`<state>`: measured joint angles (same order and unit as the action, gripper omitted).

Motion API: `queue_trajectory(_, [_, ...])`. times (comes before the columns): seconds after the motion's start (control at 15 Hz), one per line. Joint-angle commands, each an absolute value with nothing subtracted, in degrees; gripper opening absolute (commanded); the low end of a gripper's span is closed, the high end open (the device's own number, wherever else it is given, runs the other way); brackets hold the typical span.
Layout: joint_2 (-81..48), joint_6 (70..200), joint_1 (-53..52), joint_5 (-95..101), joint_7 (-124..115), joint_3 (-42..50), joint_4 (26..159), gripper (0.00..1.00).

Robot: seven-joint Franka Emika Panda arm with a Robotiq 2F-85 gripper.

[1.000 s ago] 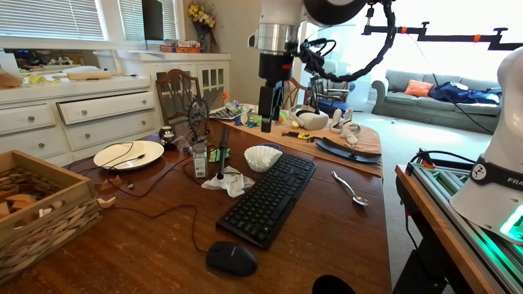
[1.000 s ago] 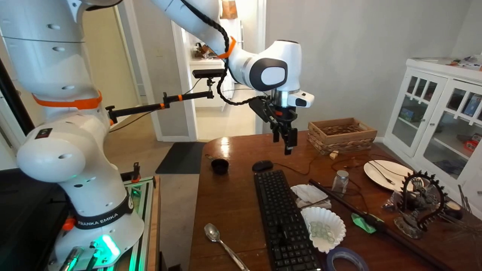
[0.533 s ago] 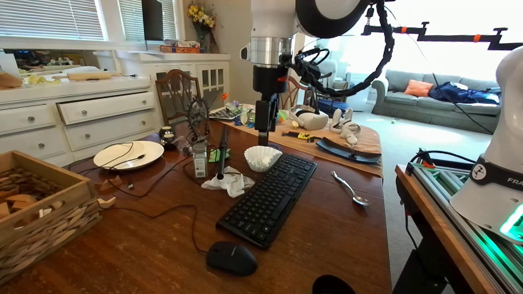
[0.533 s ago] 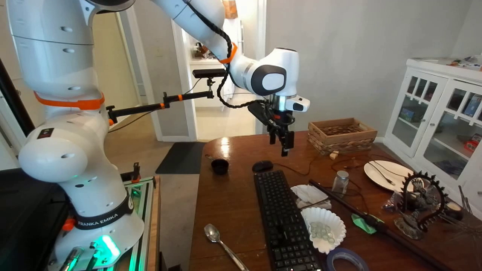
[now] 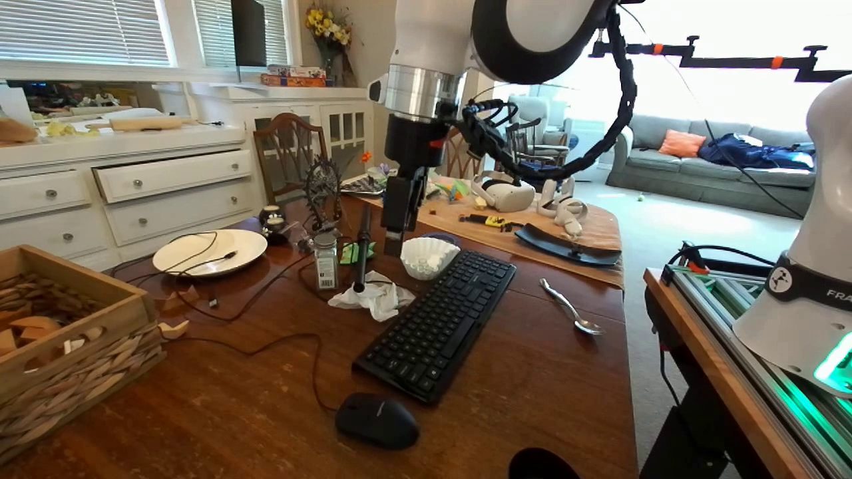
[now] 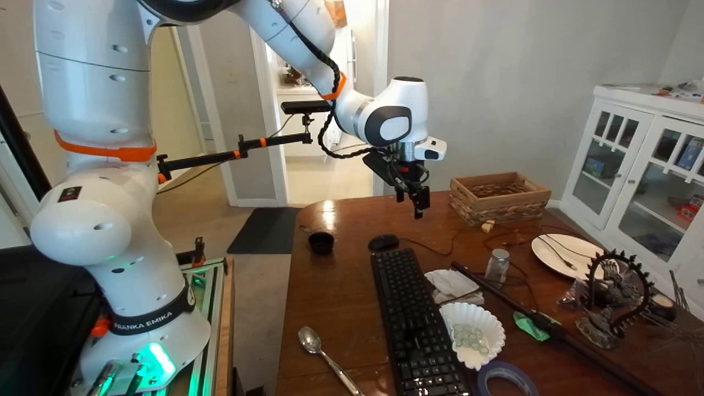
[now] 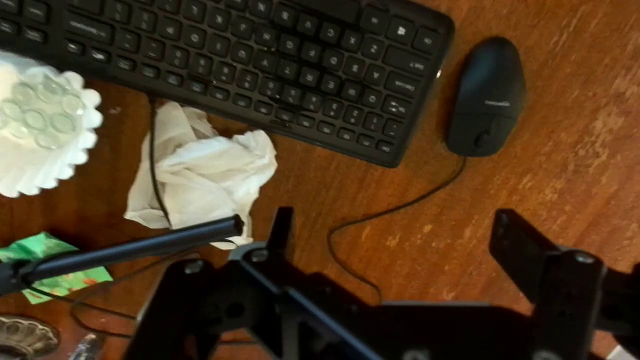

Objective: Move the black mouse to the right side of the table.

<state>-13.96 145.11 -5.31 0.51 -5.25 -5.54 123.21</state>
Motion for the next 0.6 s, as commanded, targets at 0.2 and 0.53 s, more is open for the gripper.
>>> queue_trajectory(0.2, [-24.3, 145.8, -9.6, 0.8, -4.7, -7.5, 115.3, 1.00])
queue_trajectory(0.53, [-28.8, 145.4, -12.3, 1.2, -6.2, -7.8, 113.5, 1.00])
